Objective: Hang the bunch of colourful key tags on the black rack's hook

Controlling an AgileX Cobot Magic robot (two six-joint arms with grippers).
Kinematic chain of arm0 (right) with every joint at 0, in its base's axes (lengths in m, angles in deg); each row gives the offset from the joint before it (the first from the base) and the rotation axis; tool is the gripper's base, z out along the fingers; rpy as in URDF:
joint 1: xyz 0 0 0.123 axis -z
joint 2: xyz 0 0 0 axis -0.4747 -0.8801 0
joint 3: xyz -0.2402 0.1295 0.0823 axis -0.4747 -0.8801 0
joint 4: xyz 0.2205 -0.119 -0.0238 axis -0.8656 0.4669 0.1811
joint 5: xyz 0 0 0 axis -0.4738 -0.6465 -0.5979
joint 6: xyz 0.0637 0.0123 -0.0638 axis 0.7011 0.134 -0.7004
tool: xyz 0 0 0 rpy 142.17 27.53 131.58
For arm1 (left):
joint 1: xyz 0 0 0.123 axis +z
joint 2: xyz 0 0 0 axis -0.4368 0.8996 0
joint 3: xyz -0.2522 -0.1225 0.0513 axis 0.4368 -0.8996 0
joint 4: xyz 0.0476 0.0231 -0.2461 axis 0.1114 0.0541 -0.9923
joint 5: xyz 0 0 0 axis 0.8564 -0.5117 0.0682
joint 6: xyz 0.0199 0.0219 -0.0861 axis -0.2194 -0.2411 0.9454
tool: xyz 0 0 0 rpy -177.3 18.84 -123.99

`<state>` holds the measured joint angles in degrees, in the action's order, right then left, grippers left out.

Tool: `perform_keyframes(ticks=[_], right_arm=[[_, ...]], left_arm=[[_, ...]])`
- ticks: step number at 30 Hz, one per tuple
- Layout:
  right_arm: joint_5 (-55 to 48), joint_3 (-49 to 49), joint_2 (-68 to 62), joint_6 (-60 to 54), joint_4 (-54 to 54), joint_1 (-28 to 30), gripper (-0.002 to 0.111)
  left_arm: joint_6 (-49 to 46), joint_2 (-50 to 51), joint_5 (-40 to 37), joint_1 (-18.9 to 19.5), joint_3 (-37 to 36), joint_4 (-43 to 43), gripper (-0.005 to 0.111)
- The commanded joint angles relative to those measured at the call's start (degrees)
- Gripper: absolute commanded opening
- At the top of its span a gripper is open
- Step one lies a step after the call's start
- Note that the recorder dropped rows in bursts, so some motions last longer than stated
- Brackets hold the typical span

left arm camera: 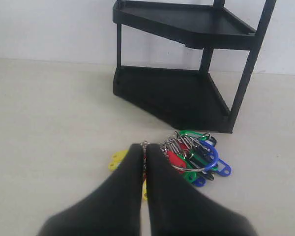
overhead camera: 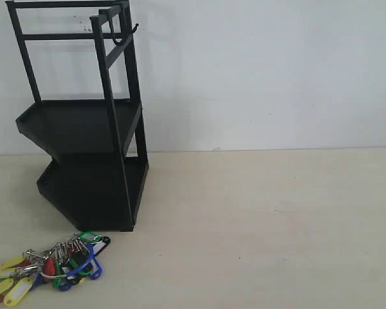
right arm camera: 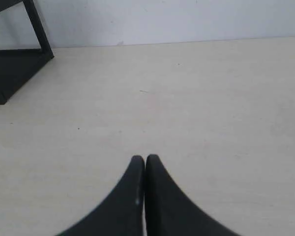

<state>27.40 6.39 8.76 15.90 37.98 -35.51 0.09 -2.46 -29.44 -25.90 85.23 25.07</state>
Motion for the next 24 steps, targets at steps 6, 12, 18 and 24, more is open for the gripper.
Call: perform_keyframes(ticks=[6, 12, 18, 24], right_arm=[[14.43, 0.04, 0.24, 0.49, 0.08, 0.30, 0.000], [38.09, 0.04, 0.24, 0.49, 0.08, 0.30, 0.000], [61.32, 2.62, 0.24, 13.48, 0.21, 0.30, 0.000], [22.57, 27.35, -10.57, 16.82, 4.65, 0.30, 0.000]], left_arm=[[-0.20, -0.12, 0.45, -0.04, 0.08, 0.28, 0.004], [-0.20, -0.12, 0.45, -0.04, 0.08, 0.28, 0.004], [-0.20, -0.12, 0.45, -0.04, 0.08, 0.28, 0.004], [-0.20, -0.12, 0.45, -0.04, 0.08, 0.28, 0.004]])
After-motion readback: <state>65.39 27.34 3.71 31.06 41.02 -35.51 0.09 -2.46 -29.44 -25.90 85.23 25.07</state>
